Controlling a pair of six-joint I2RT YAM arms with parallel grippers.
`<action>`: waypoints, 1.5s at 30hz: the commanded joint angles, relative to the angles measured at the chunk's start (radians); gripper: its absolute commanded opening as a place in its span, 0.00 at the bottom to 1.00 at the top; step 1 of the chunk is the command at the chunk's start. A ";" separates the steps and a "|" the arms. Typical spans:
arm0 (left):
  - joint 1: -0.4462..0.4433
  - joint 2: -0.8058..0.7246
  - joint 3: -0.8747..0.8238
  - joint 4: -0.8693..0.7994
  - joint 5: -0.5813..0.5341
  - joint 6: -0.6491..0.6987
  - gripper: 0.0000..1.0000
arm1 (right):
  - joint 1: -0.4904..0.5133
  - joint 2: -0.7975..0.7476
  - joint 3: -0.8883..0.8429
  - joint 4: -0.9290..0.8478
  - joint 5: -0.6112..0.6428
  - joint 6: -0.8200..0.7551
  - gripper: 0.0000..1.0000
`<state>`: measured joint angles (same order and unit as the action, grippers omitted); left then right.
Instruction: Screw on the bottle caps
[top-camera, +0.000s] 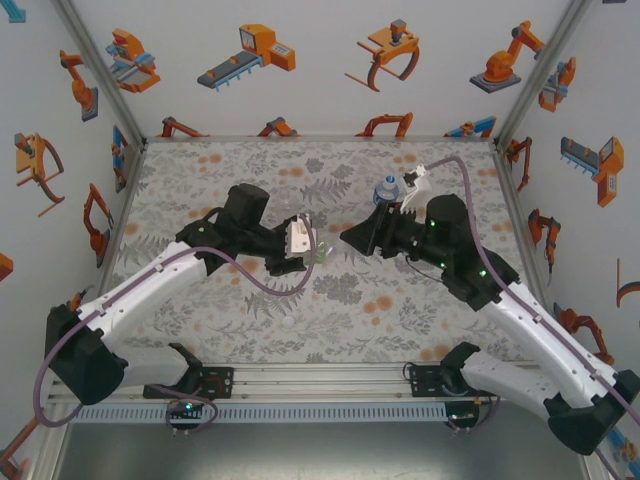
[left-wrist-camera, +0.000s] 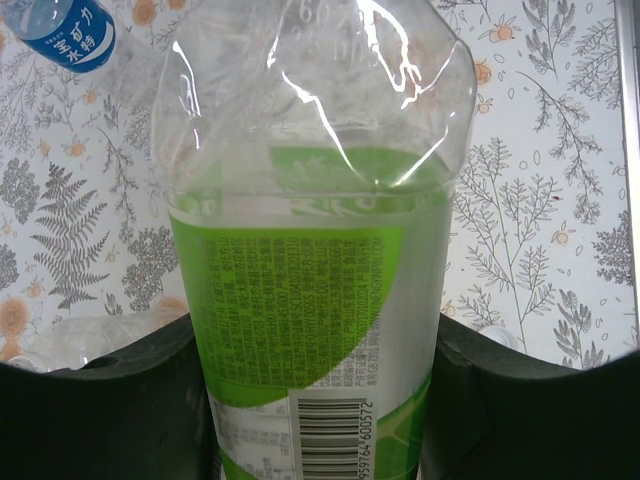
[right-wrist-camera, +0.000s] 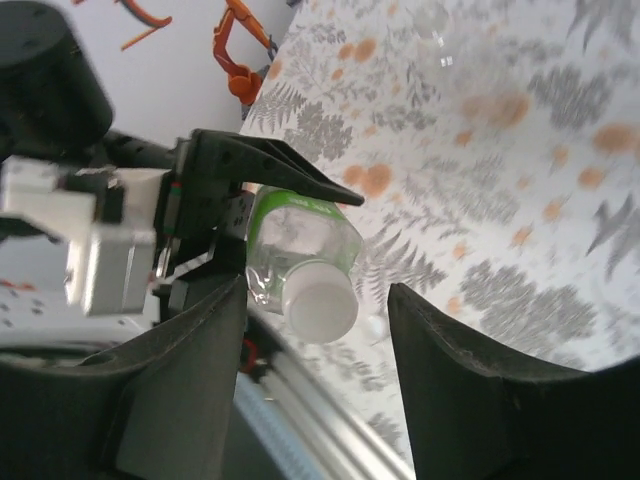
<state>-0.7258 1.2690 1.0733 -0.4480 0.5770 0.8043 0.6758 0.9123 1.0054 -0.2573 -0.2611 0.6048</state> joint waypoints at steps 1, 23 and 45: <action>-0.002 -0.029 0.019 -0.005 0.070 0.037 0.00 | 0.001 -0.044 0.035 -0.003 -0.131 -0.487 0.55; -0.005 -0.049 0.018 -0.043 0.122 0.068 0.00 | 0.008 -0.024 0.004 0.018 -0.466 -1.123 0.52; -0.005 -0.054 0.017 -0.042 0.118 0.067 0.00 | 0.014 0.027 -0.017 0.020 -0.492 -1.073 0.41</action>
<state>-0.7261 1.2335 1.0733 -0.4805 0.6559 0.8513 0.6815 0.9379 1.0012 -0.2710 -0.7258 -0.4904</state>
